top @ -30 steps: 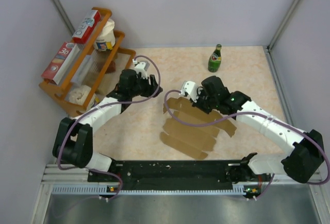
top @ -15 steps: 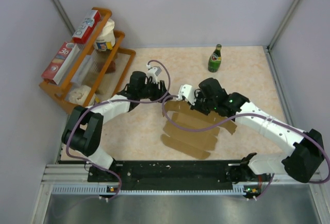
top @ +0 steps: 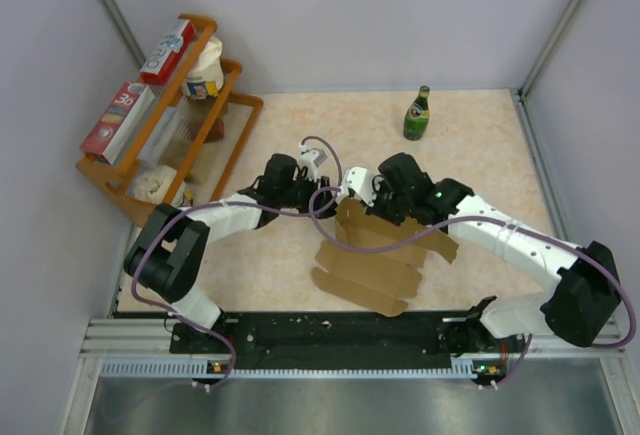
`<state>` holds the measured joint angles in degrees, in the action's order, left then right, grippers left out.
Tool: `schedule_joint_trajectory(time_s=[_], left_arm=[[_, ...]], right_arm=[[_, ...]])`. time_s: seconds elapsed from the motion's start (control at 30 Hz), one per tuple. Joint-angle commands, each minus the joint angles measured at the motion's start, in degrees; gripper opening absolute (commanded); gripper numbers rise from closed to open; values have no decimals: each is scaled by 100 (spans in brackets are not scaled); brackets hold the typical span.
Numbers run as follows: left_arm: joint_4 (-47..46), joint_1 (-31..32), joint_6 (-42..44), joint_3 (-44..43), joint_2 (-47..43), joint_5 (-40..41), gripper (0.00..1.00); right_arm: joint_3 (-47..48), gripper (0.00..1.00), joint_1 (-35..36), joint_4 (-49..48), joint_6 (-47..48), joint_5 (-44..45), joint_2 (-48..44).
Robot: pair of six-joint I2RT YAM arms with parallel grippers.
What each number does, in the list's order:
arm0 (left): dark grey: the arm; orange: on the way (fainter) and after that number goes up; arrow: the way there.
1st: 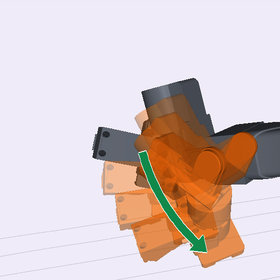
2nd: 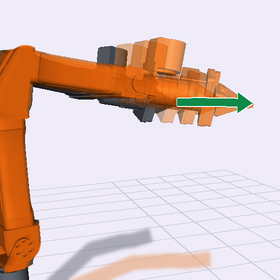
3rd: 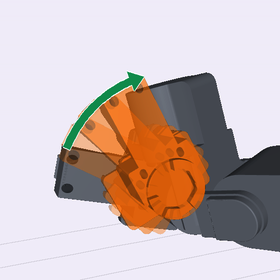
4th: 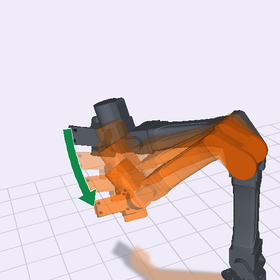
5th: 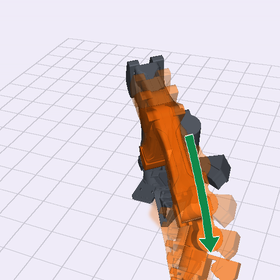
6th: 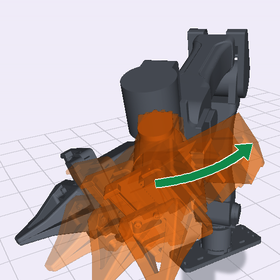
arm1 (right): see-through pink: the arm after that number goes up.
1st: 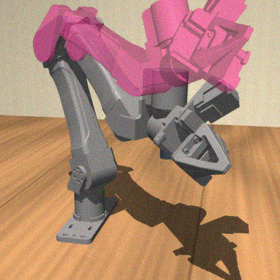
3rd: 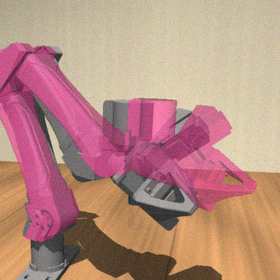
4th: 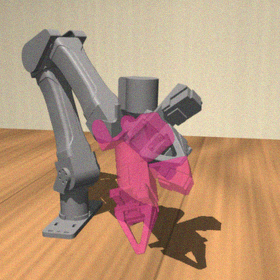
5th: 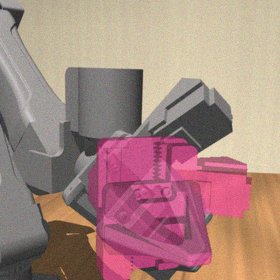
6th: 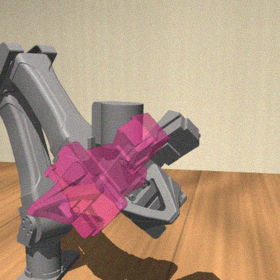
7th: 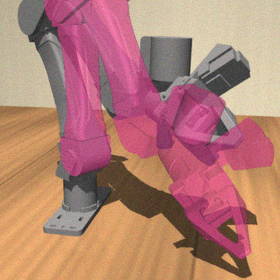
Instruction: Fold the paper box
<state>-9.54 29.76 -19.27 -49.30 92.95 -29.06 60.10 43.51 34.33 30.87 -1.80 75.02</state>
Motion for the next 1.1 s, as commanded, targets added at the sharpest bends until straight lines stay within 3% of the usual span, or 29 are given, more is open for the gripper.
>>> schedule_joint_trajectory(time_s=[0.0, 0.3, 0.63, 1.07], left_arm=[[-241, 12, 11, 306, -171, 58, 55], [-285, 39, 37, 597, -295, 172, 54], [-390, 92, 134, 728, -365, 111, 54], [-2024, 109, 187, 1879, -1050, 41, 54]], right_arm=[[275, 0, 123, -49, -73, 145, 12], [169, 0, 132, -58, -231, 637, 126], [81, 0, 184, -119, -564, 443, 188], [-147, 0, 483, -119, -652, 1226, 267]])
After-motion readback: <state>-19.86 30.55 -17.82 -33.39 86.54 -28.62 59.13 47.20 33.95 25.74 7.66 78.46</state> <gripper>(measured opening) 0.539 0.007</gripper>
